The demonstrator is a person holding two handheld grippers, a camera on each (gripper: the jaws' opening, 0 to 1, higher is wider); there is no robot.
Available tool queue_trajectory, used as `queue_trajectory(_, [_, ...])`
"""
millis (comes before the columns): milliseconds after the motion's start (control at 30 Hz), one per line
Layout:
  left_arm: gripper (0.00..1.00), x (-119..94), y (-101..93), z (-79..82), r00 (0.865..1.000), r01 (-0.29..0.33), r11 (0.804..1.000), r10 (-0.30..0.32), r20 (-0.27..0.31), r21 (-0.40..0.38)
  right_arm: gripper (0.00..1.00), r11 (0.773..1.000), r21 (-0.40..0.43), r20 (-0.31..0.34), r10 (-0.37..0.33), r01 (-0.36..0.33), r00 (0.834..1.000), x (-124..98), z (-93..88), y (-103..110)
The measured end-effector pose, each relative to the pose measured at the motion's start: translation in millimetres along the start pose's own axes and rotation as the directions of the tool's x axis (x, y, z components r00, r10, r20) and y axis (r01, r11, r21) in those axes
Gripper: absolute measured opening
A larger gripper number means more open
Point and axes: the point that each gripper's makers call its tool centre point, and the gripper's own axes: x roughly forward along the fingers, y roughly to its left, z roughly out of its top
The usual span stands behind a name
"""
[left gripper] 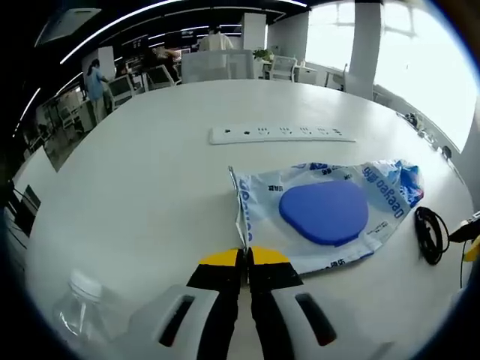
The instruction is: Arrange the tabletop items into an orderly group along one side of the table until the central work area is clear of visible clutter.
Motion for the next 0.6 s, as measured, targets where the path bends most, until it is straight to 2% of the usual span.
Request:
queue_trajectory(133, [0.02,-2,2.4,0.9,1.0,0.017,0.999,-0.017,0.011,-0.031,0.37,1.0,0.002,0.0,0.009,-0.009,1.0,1,1.3,3])
queue_trajectory(167, [0.06,-4,6.1,6.7,0.999,-0.006,0.999,0.007,0.051,-0.035,0.36,1.0,-0.001,-0.003,0.01,-0.01,1.0,0,1.2,4])
queue_trajectory(233, [0.23,-8,11.3,8.4,0.997,-0.037,0.998,0.039,0.063,-0.042,0.36,1.0,-0.005,-0.004,0.013,-0.013,1.0,-1,1.4,5])
queue_trajectory(267, [0.32,-10,11.0,9.3,0.997,-0.034,0.998,0.037,0.065,-0.058,0.36,1.0,-0.009,-0.002,0.016,-0.016,1.0,-2,1.8,6])
queue_trajectory(300, [0.37,-13,7.5,15.6,0.995,-0.015,0.996,0.023,0.099,-0.084,0.36,1.0,-0.009,0.001,0.017,-0.016,1.0,-3,2.1,6])
queue_trajectory(333, [0.42,-16,5.7,17.4,0.994,-0.005,0.996,0.014,0.106,-0.091,0.36,1.0,-0.008,0.004,0.018,-0.018,1.0,-4,2.2,6])
queue_trajectory(400, [0.58,-23,2.6,21.4,0.993,-0.001,0.996,0.011,0.117,-0.088,0.36,1.0,-0.003,0.01,0.022,-0.021,1.0,-7,2.6,6])
queue_trajectory(467, [0.75,-30,2.4,30.5,0.986,-0.001,0.997,0.015,0.165,-0.082,0.36,1.0,-0.005,0.019,0.023,-0.023,1.0,-10,3.7,6])
queue_trajectory(600, [1.0,-47,-3.9,51.7,0.959,0.081,0.979,-0.026,0.281,-0.188,0.4,0.999,0.019,0.049,0.029,-0.03,0.998,-19,7.5,7])
